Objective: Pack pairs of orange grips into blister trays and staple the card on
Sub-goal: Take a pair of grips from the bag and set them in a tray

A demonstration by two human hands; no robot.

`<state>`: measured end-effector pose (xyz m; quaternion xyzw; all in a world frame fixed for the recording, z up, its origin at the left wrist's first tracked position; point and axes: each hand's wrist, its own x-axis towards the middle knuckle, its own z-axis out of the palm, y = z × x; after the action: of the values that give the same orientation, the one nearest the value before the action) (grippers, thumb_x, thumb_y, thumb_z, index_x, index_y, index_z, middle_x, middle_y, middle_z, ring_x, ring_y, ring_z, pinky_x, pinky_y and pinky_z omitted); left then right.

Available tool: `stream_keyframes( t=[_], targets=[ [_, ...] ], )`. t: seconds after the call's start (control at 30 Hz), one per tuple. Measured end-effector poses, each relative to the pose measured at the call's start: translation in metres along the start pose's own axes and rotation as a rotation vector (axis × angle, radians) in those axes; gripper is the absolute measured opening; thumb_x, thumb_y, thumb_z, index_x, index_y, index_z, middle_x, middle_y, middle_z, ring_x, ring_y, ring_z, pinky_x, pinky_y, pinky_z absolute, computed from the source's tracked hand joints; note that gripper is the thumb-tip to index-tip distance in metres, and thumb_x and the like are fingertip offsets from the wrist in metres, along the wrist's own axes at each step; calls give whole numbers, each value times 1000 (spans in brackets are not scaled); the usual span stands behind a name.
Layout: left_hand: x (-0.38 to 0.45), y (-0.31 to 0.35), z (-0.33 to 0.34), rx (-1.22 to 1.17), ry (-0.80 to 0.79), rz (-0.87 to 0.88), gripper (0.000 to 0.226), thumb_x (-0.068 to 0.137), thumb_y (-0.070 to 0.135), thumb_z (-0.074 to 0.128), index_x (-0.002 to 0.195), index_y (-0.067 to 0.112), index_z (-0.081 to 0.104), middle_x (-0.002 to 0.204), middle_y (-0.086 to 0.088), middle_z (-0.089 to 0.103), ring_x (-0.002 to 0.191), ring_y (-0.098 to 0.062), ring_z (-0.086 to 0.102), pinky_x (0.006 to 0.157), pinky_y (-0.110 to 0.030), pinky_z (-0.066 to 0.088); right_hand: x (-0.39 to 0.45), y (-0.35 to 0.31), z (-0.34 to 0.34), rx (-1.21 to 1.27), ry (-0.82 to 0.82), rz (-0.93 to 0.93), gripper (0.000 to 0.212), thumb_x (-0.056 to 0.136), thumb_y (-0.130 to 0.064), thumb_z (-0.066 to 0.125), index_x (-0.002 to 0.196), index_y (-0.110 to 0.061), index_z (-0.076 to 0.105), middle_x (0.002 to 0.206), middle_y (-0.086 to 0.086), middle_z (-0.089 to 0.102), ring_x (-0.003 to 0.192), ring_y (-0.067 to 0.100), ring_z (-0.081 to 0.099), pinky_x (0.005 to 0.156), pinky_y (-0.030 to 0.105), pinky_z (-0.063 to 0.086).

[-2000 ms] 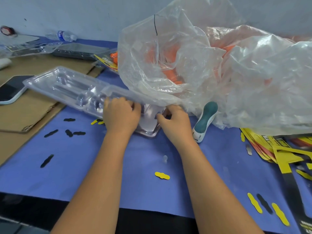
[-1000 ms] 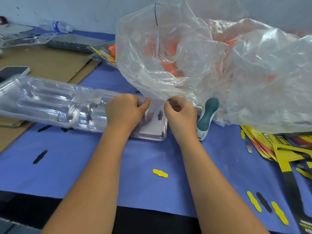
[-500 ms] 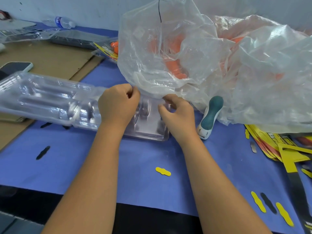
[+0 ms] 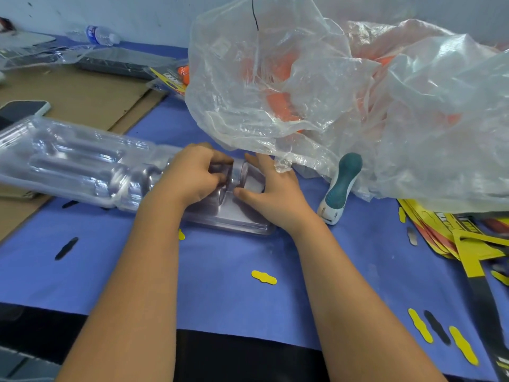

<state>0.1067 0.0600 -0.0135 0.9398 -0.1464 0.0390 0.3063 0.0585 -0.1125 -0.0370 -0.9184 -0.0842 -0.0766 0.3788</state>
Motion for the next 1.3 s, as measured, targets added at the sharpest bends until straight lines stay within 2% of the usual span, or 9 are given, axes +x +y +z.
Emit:
stream_keyframes(
  t=[0.23,0.37,0.47,0.57,0.7,0.93,1.0,1.13,1.3],
  targets=[
    [-4,-3,-2,-65,163,144,26,80,5,75,105,14,76,82,5,58,95,-25,55,83,-35,43,-1,-8,-2,170,141,22,63,80,-37,75,136,-27,48,132,-4,58,125,15,43,106,37,37],
    [-7,2,-5,-49,325,244,20,77,2,75,97,7,77,84,-11,67,87,-33,55,79,-39,42,-2,-9,-6,648,396,110,29,92,-18,60,119,-26,63,121,2,61,85,1,60,78,32,53],
    [-10,6,-7,6,413,322,19,79,5,73,98,6,77,81,-13,67,81,-35,57,78,-49,43,-1,-1,-11,710,465,141,53,88,13,37,123,-16,65,117,-8,65,91,-3,63,80,8,45],
    [-11,8,-7,76,486,355,20,81,8,72,100,11,77,80,-11,67,78,-33,60,78,-51,43,-1,0,-10,617,384,79,73,84,21,32,133,-28,53,119,-14,60,102,10,64,77,7,46],
    [-10,9,-7,44,521,398,20,79,4,72,99,6,76,86,-13,70,81,-34,64,75,-55,48,-2,6,-14,606,351,-2,73,89,12,55,128,-49,44,121,-15,60,106,3,64,87,17,51],
    [-11,11,0,14,639,323,17,80,10,72,97,7,76,98,-7,74,95,-29,68,86,-53,49,2,10,-13,409,427,-90,22,89,-8,69,110,-12,74,114,1,55,111,18,57,95,32,49],
    [-13,16,-1,17,713,303,17,84,9,64,97,8,75,95,-8,74,93,-31,67,85,-50,49,5,12,-12,358,516,-103,13,87,-5,70,97,-10,77,113,11,50,105,23,58,91,35,51],
    [-21,35,-4,-3,803,386,20,90,9,55,98,7,73,93,-7,72,85,-31,63,83,-31,45,6,14,-12,297,586,-33,11,88,-4,67,90,-11,75,104,3,50,97,10,49,76,3,40],
    [-37,70,7,28,830,663,20,89,5,53,88,3,73,81,-10,69,70,-31,59,69,-33,46,9,15,-14,441,657,135,25,96,-17,61,83,4,62,78,-1,59,53,1,54,54,27,48]
  ],
)
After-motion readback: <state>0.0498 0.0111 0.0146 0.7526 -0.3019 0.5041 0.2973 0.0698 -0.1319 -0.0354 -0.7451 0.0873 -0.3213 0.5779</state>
